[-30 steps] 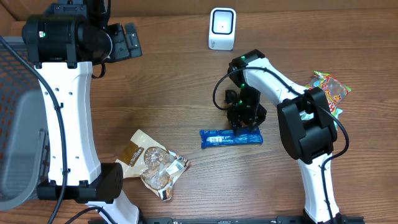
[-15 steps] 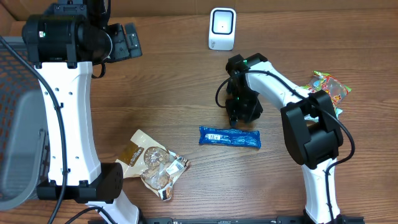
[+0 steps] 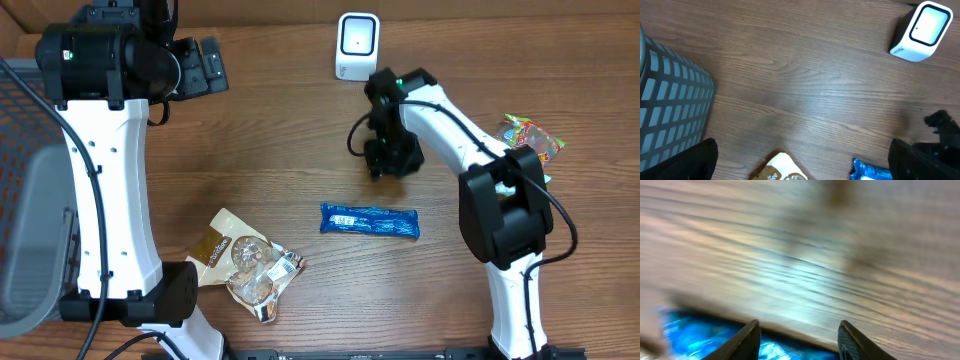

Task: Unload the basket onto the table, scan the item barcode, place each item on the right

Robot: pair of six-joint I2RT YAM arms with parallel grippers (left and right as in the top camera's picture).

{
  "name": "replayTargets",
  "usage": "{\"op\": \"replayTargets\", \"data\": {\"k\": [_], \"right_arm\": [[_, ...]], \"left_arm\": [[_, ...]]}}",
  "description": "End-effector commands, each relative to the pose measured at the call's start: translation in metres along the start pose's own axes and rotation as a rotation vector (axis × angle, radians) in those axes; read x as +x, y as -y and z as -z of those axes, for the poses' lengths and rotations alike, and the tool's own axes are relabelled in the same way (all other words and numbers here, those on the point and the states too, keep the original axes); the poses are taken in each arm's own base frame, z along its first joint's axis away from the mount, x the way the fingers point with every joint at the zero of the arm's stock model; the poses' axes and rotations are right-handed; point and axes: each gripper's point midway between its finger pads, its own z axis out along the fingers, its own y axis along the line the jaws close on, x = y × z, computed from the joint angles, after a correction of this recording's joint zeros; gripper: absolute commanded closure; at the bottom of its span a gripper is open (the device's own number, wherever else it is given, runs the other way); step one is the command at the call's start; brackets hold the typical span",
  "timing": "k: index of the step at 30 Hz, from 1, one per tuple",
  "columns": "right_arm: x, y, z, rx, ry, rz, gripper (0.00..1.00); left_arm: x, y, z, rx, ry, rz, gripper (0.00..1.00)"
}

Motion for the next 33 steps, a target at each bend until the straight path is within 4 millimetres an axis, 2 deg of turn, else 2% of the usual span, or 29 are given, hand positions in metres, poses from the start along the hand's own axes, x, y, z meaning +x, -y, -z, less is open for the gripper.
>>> {"op": "replayTargets", "data": {"k": [1,4,8,10,12,15,19,22,23,29,33], "right_arm": [[0.001,-0.05,0.084,-0.088,0.206,0.176,0.49],[0.016,-0.066,0.129,-0.09,0.321,0.194,0.48],[0.041,-0.054,0.177,-0.01,0.442,0.088,0.47],[0.053,-0.049,0.188,0.01,0.458,0.045,0.47],[0.063,-0.047,0.187,0.008,0.432,0.03,0.47],[0.073,-0.05,0.165,0.0,0.354,0.037,0.48],[0.086,-0.07,0.102,-0.063,0.231,0.088,0.49],[0.098,-0.082,0.059,-0.109,0.165,0.121,0.49],[0.101,-0.083,0.051,-0.115,0.154,0.118,0.49],[0.12,-0.075,-0.008,-0.114,0.081,0.124,0.46],[0.134,-0.066,-0.031,-0.11,0.033,0.172,0.46]], "left_arm": [[-0.001,0.004,0.0,-0.001,0.006,0.002,0.0],[-0.001,0.004,0.0,-0.001,0.006,0.002,0.0],[-0.001,0.004,0.0,-0.001,0.006,0.002,0.0],[-0.001,0.004,0.0,-0.001,0.006,0.002,0.0],[-0.001,0.004,0.0,0.0,0.006,0.002,0.0],[-0.001,0.004,0.0,-0.001,0.006,0.002,0.0],[-0.001,0.004,0.0,-0.001,0.006,0.002,0.0],[-0.001,0.004,0.0,-0.001,0.006,0.002,0.0],[-0.001,0.004,0.0,-0.001,0.006,0.002,0.0],[-0.001,0.004,0.0,-0.001,0.006,0.002,0.0],[-0.001,0.004,0.0,-0.001,0.006,0.002,0.0]]}}
